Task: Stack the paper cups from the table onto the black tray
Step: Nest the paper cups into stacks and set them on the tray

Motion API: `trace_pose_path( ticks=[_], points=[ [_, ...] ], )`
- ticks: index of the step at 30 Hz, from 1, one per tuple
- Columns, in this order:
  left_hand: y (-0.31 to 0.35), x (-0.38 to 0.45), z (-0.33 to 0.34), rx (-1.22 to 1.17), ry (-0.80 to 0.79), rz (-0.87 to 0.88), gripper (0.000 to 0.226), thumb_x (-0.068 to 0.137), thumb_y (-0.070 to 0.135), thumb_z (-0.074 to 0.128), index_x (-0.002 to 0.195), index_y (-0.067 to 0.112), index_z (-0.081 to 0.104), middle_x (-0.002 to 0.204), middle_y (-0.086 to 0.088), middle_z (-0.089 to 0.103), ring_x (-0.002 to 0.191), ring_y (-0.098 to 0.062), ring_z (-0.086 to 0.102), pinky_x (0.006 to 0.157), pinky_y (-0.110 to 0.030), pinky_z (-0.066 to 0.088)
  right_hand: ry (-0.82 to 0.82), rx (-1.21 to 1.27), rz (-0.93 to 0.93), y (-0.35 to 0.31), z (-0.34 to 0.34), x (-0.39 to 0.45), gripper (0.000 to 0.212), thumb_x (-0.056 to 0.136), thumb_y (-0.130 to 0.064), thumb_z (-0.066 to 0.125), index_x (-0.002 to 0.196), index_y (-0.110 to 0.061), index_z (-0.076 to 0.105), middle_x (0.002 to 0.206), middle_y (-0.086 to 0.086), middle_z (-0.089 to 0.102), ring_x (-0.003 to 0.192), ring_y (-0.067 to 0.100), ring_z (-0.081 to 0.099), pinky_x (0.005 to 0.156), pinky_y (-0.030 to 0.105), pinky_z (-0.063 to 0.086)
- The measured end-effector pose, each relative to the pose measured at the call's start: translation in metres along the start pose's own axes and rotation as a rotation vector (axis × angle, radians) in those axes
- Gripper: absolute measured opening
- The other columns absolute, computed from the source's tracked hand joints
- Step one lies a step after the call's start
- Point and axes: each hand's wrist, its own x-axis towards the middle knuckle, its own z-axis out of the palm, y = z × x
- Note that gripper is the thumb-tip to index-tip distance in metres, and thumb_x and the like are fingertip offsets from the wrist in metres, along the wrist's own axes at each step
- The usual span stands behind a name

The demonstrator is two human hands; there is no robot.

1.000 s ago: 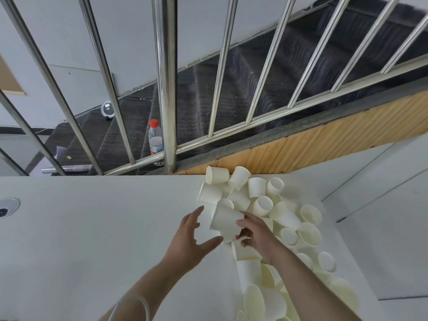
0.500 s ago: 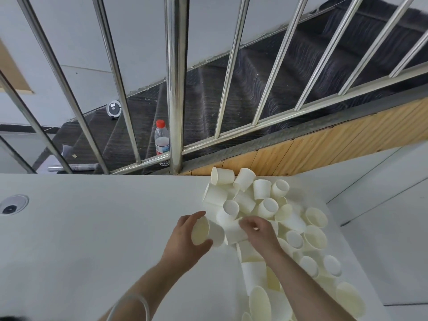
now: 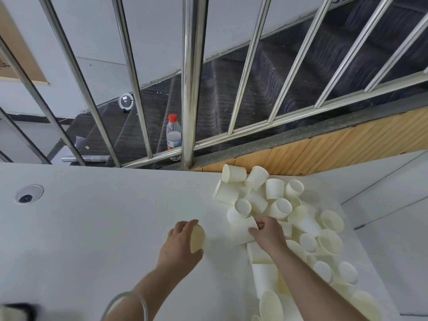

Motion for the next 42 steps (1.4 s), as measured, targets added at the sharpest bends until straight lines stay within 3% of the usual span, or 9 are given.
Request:
trace_pose_path(
  ticks=[6,11,15,19,24,26,30,42],
  points=[
    [-0.001,0.001,0.002,0.051,-0.004,0.024,0.072,0.083,0.03,0.063,0.144,0.033,0.026,0.14,0.011,0.032,0.126,-0.014,0.037,0.088,-0.028,0.05,-0.005,-0.084,-0.175,-0.012,0.008,-0.018,0.003,0.084,-0.018,0.066,0.082,-0.015,0.066,0.08,-0.007,0.066,0.078,0.014,0.061,0.066,0.026,0.048],
    [-0.009,-0.002,0.007,0.114,-0.029,0.04,0.071,0.082,0.024,0.06,0.144,0.032,0.026,0.141,0.01,0.032,0.127,-0.016,0.035,0.088,-0.027,0.049,-0.169,-0.401,-0.454,-0.018,0.017,-0.041,0.012,0.091,-0.024,0.057,0.095,-0.02,0.067,0.101,-0.007,0.061,0.093,0.013,0.059,0.074,0.023,0.043],
    [-0.014,-0.004,0.01,0.153,-0.03,0.072,0.072,0.082,0.019,0.058,0.146,0.03,0.025,0.143,0.009,0.03,0.13,-0.017,0.033,0.088,-0.025,0.048,-0.241,-0.501,-0.533,-0.016,0.023,-0.049,0.017,0.091,-0.024,0.056,0.104,-0.02,0.067,0.111,-0.008,0.055,0.098,0.016,0.06,0.08,0.026,0.046],
    [-0.014,-0.005,0.01,0.186,-0.038,0.105,0.075,0.084,0.023,0.059,0.147,0.031,0.021,0.147,0.007,0.026,0.134,-0.018,0.03,0.091,-0.025,0.047,-0.232,-0.554,-0.565,-0.016,0.025,-0.052,0.047,0.082,-0.041,0.068,0.124,-0.023,0.053,0.122,-0.01,0.04,0.108,0.012,0.05,0.078,0.024,0.041],
    [-0.017,-0.006,0.01,0.185,-0.051,0.135,0.078,0.083,0.034,0.064,0.147,0.03,0.021,0.151,0.008,0.023,0.136,-0.018,0.027,0.096,-0.027,0.045,-0.23,-0.608,-0.589,-0.02,0.037,-0.054,0.091,0.075,-0.048,0.072,0.149,-0.03,0.021,0.153,-0.003,0.01,0.141,0.02,0.012,0.106,0.036,0.037],
    [-0.017,-0.006,0.012,0.181,-0.049,0.147,0.075,0.084,0.033,0.063,0.147,0.03,0.023,0.149,0.009,0.026,0.135,-0.017,0.029,0.096,-0.027,0.045,-0.27,-0.625,-0.576,-0.023,0.043,-0.055,0.086,0.082,-0.037,0.068,0.151,-0.026,0.018,0.156,-0.001,0.009,0.143,0.022,0.011,0.105,0.038,0.04],
    [-0.018,-0.008,0.012,0.14,-0.025,0.152,0.071,0.082,0.024,0.062,0.145,0.03,0.028,0.144,0.009,0.031,0.128,-0.017,0.036,0.09,-0.025,0.047,-0.263,-0.567,-0.553,-0.027,0.05,-0.06,0.07,0.087,-0.017,0.06,0.149,-0.023,0.027,0.146,-0.003,0.028,0.135,0.022,0.028,0.097,0.033,0.047],
    [-0.009,-0.055,-0.013,0.034,0.016,0.183,0.073,0.079,0.025,0.061,0.143,0.033,0.028,0.138,0.005,0.031,0.121,-0.019,0.044,0.09,-0.027,0.048,-0.09,-0.474,-0.561,-0.038,0.028,-0.122,0.068,0.085,-0.02,0.06,0.146,-0.027,0.032,0.14,-0.008,0.032,0.131,0.015,0.03,0.093,0.029,0.048]
  ],
)
